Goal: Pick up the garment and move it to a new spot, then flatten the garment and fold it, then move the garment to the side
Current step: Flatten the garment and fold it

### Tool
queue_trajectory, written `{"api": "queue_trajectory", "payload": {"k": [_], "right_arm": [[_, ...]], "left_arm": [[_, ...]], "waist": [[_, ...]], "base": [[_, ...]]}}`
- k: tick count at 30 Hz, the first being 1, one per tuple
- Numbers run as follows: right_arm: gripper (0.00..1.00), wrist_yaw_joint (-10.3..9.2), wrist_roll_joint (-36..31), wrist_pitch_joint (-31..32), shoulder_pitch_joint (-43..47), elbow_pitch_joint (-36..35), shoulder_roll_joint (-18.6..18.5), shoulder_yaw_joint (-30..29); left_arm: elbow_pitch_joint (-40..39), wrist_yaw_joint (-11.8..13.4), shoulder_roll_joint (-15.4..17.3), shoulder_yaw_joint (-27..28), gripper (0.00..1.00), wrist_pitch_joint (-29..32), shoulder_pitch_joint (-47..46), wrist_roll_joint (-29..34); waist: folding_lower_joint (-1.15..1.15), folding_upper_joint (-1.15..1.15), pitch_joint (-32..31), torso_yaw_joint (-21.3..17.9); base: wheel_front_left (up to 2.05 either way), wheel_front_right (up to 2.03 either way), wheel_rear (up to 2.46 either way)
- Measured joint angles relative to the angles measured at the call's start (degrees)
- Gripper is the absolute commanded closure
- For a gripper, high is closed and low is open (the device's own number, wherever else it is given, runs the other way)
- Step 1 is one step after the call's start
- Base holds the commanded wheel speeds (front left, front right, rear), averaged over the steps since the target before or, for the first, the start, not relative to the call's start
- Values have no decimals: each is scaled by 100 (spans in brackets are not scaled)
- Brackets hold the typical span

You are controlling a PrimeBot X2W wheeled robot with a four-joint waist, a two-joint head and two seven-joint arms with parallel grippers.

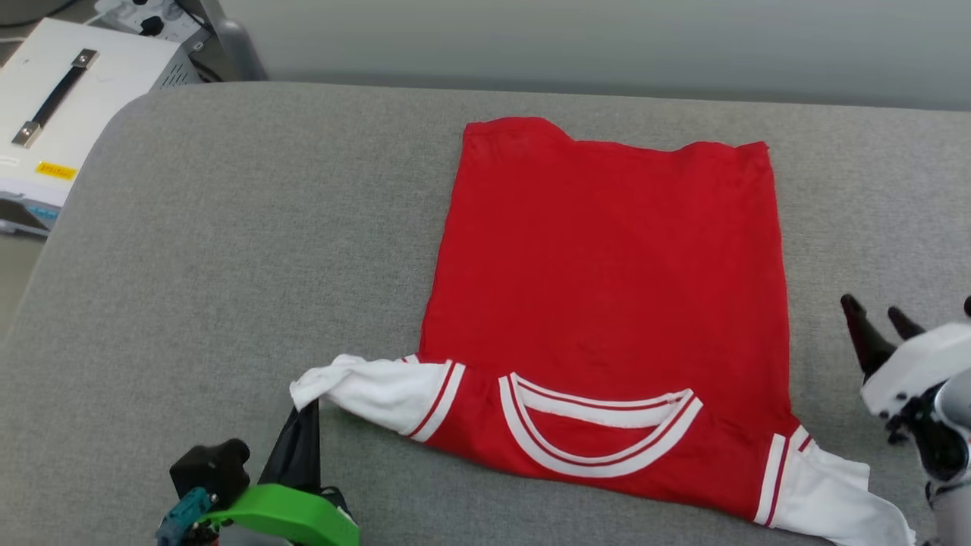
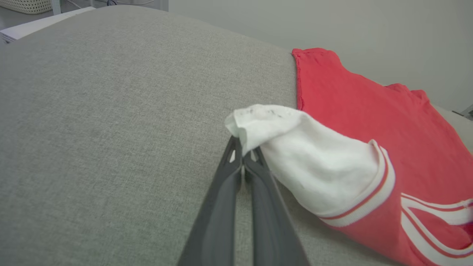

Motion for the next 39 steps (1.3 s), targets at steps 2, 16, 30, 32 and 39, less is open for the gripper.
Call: {"api": "queue_trajectory", "payload": {"k": [2,16,30,32,39], "right_arm": [[0,0,-52,162,-569,364,-172,-51],[0,-1,-771,1471,-3769,2666,-1021,-180],[9,-5,-1216,2154,-4531,3757,-1382,315],[100,-7,-1204,2340,-4586,3820,-1433,409],[100,-7,-1032,2527,-4618,4070,-1423,467]], "left_arm": [[-138,-15,-91,-43,100,0,-148,90],[-643,-436,-712,-143,100,0,-817,586],[-564,-806,-1014,-207,100,0,-1071,757],[-525,-814,-1018,-196,100,0,-1066,760],[-445,-865,-1049,-138,100,0,-1063,816]], "waist": [[0,0,124,109],[1,0,1117,939],[0,0,1813,1672],[0,0,1814,1704],[0,0,1637,1671]], "base": [[0,0,0],[0,0,0],[0,0,0],[0,0,0],[0,0,0]]}}
